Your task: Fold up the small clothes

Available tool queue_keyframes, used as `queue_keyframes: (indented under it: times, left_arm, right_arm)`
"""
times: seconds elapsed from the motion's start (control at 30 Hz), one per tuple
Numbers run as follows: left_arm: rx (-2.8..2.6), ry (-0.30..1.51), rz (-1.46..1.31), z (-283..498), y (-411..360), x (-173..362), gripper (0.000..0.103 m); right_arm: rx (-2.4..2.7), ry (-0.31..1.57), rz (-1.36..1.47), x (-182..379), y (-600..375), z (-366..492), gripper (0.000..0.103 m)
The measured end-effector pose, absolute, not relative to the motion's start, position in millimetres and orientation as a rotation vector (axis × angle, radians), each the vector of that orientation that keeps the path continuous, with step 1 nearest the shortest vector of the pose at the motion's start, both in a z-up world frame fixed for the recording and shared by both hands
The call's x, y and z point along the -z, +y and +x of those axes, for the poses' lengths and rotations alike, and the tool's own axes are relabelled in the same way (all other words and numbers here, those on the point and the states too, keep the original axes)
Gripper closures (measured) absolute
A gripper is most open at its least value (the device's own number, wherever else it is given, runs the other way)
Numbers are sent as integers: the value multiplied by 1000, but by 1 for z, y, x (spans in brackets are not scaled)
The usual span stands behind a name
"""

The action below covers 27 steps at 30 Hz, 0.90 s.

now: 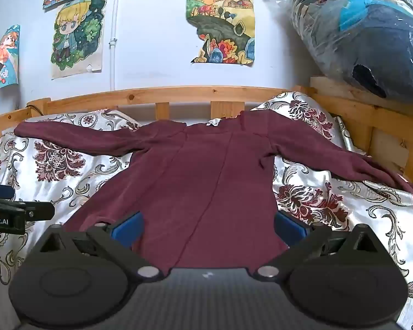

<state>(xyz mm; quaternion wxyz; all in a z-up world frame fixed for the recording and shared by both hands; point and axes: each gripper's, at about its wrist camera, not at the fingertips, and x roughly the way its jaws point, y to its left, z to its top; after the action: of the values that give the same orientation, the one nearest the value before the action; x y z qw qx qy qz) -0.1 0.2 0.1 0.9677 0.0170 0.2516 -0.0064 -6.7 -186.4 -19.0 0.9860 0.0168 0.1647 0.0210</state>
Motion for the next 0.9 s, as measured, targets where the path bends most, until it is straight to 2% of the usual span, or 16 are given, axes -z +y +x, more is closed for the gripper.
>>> queue_keyframes:
  times: [0.9]
  left_arm:
    - [11, 514, 36, 0, 0, 0, 1]
  right_arm:
    - [-44, 337, 42, 13, -189, -6, 0]
